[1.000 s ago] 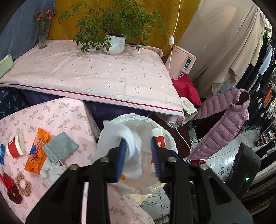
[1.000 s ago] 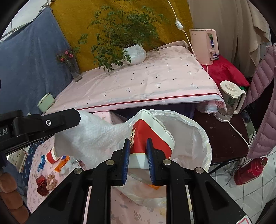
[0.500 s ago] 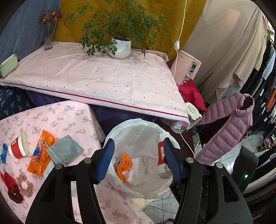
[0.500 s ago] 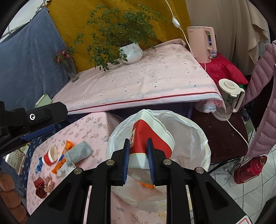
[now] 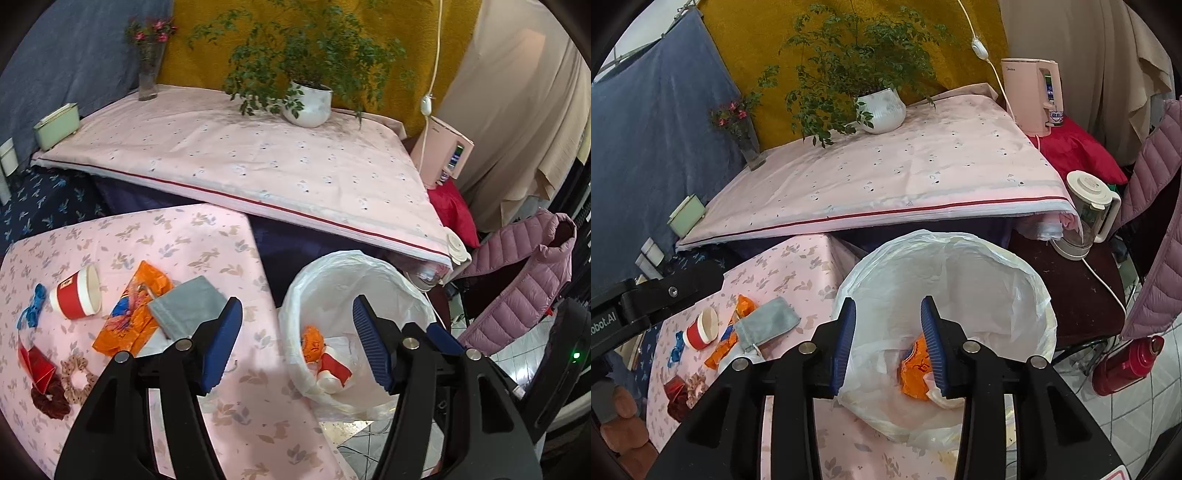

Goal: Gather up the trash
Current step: 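Return both tools to the table toward the brown scrunchies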

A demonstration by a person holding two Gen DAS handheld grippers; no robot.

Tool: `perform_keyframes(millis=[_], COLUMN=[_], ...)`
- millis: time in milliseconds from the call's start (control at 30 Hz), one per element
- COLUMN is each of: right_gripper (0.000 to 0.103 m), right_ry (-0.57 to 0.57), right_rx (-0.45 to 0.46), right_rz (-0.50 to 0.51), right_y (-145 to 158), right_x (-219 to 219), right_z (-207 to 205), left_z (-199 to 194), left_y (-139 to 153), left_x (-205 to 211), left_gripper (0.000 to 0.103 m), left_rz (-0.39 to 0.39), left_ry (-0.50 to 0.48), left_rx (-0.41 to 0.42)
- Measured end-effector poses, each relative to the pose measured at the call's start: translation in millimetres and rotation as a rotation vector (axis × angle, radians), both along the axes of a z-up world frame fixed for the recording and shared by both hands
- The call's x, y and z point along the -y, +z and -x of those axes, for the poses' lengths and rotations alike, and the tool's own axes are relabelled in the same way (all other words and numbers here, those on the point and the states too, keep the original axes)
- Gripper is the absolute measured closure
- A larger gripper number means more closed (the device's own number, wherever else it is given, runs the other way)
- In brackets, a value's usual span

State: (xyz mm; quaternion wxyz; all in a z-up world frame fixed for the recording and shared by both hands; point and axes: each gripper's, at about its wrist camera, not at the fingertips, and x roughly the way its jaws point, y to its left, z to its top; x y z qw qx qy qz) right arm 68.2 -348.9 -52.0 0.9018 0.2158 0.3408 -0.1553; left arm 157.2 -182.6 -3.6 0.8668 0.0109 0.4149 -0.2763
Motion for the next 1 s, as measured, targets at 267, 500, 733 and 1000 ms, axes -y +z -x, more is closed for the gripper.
perform_keyframes(millis=[267, 500, 733, 1000], right_gripper=[0.057, 0.054, 0.053, 0.051], right_ry=[0.034, 0.08, 0.14, 0.218], right_rx=[0.003, -0.001, -0.011, -0.026], right_rz=[0.02, 0.041, 0.05, 0.064], right_y=[5.2, 8.2, 7.8, 3.1], right_x=[-22.2, -49.1, -80.3, -123.8], right_z=[-0.8, -4.8, -9.6, -17.0], left_z=[0.9, 0.0, -0.6, -2.1], left_y=[-7.5, -14.2, -24.9, -44.7], left_x=[-29.8, -60.2, -97.3, -151.4], left_gripper=[0.044, 0.044, 0.044, 0.037], left_rz=[-0.016, -0.026, -0.053, -0.093], left_ry=[0.06, 0.117, 0.191, 0.306], left_rx=[0.005, 0.0, 0.001, -0.017])
